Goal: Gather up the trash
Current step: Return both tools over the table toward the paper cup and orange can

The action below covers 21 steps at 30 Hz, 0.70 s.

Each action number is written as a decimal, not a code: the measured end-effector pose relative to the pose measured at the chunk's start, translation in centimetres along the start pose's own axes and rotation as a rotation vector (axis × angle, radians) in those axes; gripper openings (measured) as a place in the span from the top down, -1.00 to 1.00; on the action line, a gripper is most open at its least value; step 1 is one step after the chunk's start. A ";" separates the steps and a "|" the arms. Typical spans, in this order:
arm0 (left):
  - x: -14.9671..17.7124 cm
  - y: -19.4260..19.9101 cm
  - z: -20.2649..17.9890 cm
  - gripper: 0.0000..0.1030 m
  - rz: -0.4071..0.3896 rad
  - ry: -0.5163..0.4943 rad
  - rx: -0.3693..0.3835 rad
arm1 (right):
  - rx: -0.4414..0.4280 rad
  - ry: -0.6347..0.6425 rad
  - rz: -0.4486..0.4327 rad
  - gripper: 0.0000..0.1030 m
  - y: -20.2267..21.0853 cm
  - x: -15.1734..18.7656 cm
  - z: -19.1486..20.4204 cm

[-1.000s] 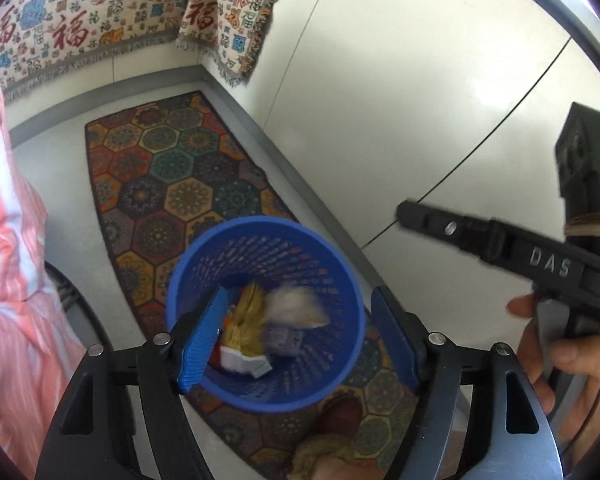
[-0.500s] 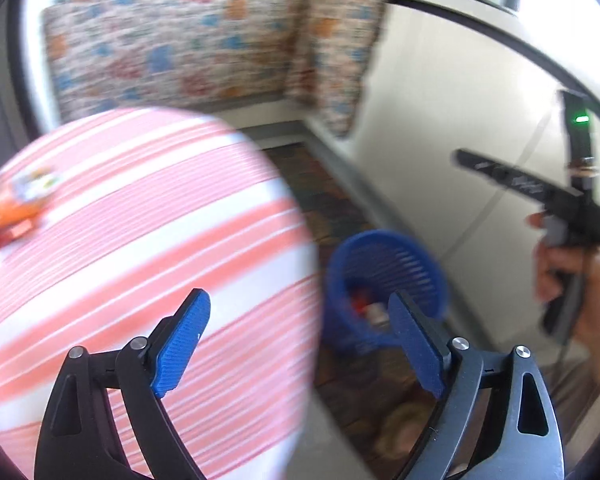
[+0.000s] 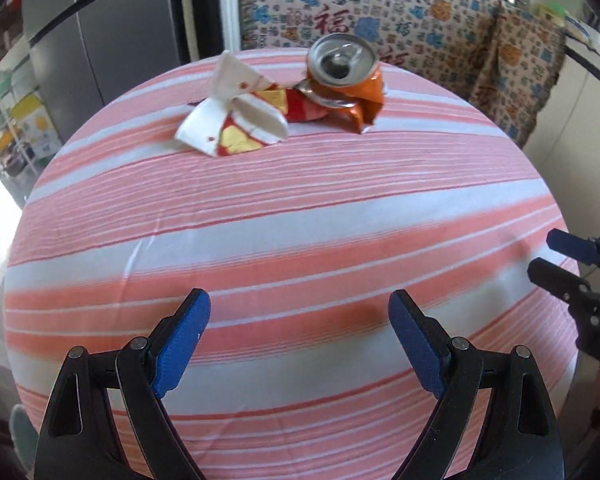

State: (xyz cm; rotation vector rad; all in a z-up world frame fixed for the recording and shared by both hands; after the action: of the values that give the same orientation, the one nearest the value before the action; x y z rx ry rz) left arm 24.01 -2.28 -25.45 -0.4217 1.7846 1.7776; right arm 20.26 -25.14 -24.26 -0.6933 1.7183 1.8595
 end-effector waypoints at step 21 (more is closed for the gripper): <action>-11.9 -3.3 2.0 -0.64 -0.110 0.134 -0.197 | 0.015 0.015 0.004 -0.19 -5.4 -2.3 4.0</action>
State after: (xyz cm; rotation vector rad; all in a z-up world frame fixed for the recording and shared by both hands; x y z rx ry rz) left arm 35.62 -2.60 -20.91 -0.7205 1.6445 1.8918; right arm 25.48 -20.81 -26.39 -0.7004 1.7430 1.8462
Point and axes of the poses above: each gripper's, at about its wrist camera, not at the fingertips, and y roughly against the way its jaws point, z to its left, x to its underside, the point moved 3 cm from there along -y, roughly the way its jaws point, and after that the axes turned 8 degrees about -y, right-handed, at the moved point
